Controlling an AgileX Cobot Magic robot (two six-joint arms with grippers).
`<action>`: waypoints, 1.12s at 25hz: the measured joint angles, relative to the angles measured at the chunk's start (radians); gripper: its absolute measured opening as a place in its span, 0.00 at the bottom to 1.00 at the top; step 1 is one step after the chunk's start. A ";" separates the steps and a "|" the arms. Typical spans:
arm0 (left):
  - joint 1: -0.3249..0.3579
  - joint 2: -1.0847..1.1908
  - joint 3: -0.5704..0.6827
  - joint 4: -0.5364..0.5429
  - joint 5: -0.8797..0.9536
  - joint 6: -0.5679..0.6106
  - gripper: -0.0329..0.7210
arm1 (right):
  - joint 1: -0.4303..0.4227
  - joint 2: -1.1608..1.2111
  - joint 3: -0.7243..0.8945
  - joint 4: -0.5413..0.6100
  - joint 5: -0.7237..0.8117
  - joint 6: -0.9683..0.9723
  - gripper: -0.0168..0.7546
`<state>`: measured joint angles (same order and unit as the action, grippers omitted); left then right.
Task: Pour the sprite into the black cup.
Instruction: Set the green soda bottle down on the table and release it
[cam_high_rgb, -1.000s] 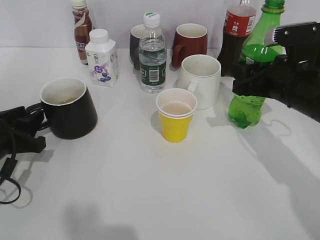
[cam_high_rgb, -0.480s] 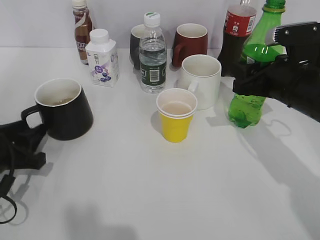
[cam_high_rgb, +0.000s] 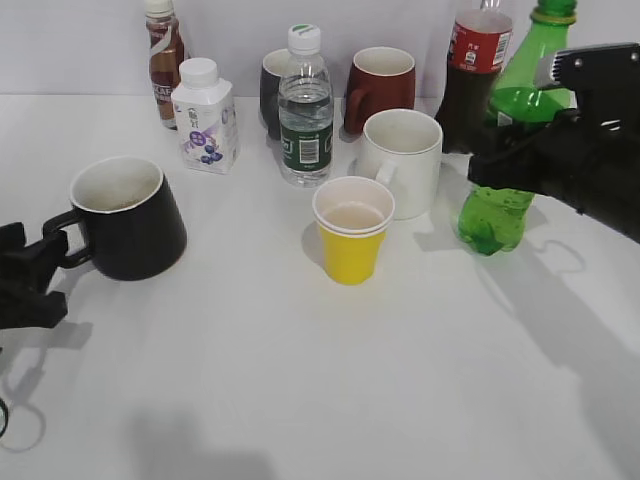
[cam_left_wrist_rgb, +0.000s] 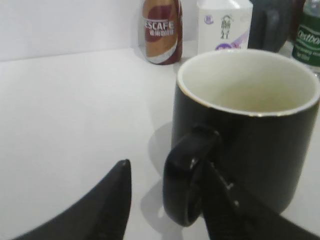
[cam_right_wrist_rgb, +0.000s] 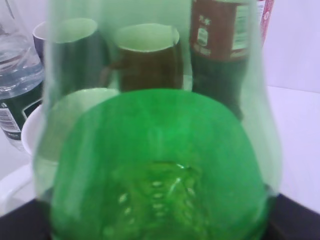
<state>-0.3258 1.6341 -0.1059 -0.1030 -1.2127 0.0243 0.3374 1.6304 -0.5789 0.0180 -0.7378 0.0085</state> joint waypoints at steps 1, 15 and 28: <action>0.000 -0.013 0.005 -0.001 0.000 0.000 0.52 | 0.000 0.000 0.000 0.015 0.000 -0.001 0.57; 0.000 -0.129 0.016 0.041 0.000 0.000 0.52 | 0.000 0.000 0.110 0.038 -0.171 -0.054 0.66; 0.000 -0.358 -0.022 0.061 0.222 0.000 0.52 | 0.000 -0.135 0.036 0.032 -0.105 -0.093 0.85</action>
<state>-0.3258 1.2762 -0.1279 -0.0417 -0.9905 0.0243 0.3374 1.4955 -0.5427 0.0499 -0.8433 -0.0844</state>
